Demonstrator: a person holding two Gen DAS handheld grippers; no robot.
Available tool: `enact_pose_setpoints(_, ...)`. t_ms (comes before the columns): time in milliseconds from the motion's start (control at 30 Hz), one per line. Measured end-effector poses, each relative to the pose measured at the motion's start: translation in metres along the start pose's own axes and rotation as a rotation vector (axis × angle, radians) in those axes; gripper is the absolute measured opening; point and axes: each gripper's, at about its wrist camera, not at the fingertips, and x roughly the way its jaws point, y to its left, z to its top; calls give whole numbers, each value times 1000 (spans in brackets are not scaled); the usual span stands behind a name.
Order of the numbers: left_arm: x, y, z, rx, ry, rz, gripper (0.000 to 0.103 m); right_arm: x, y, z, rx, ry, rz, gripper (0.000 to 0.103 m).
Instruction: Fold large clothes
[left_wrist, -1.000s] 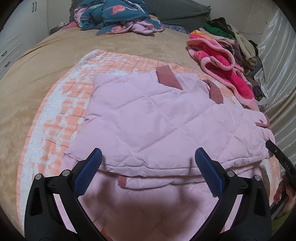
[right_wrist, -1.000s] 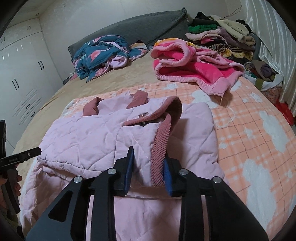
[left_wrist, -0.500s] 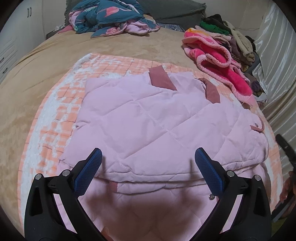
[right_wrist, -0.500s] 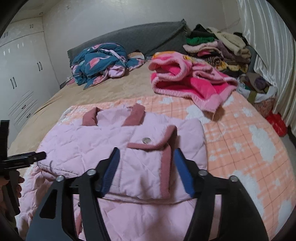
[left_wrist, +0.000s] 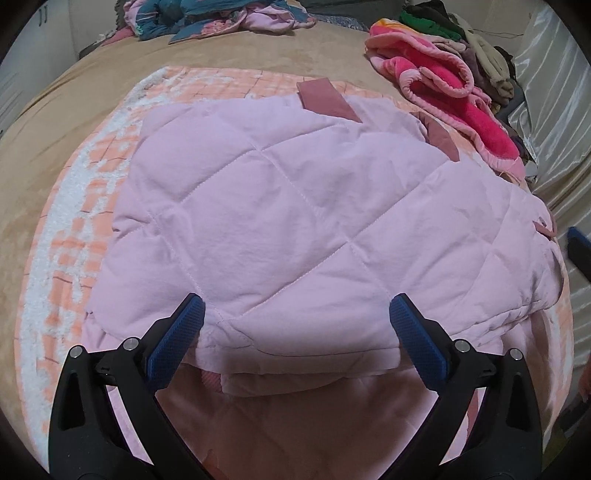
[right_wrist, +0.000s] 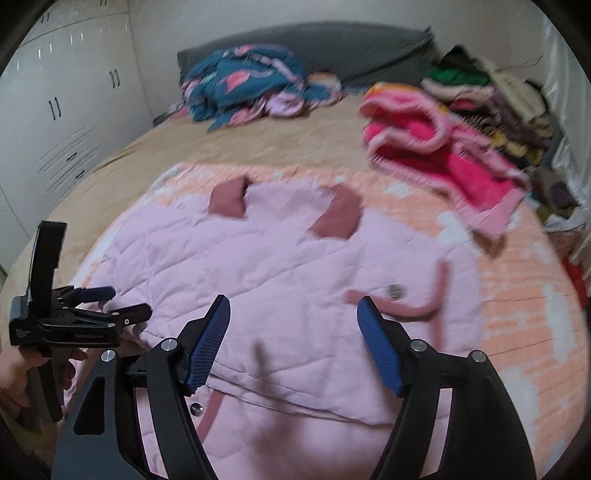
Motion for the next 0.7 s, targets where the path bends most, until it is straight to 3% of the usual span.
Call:
enact_pose_setpoints(100,0,0,0,-2,-4,-4,95,31,4,-6,-13,89,-34,71)
enact_pose_setpoints(167,0,1,0,-1,-7,-6,95,56,0,-14,10,162,-26,81)
enact_pose_setpoints(367,1,-5,-1,20,-13,26,95,86,2,-29,43,170,-56,87)
enact_pose_setpoints(700,-23,-12,-7,36,-48,56,95,74,-1,-36,83,150,-57,88)
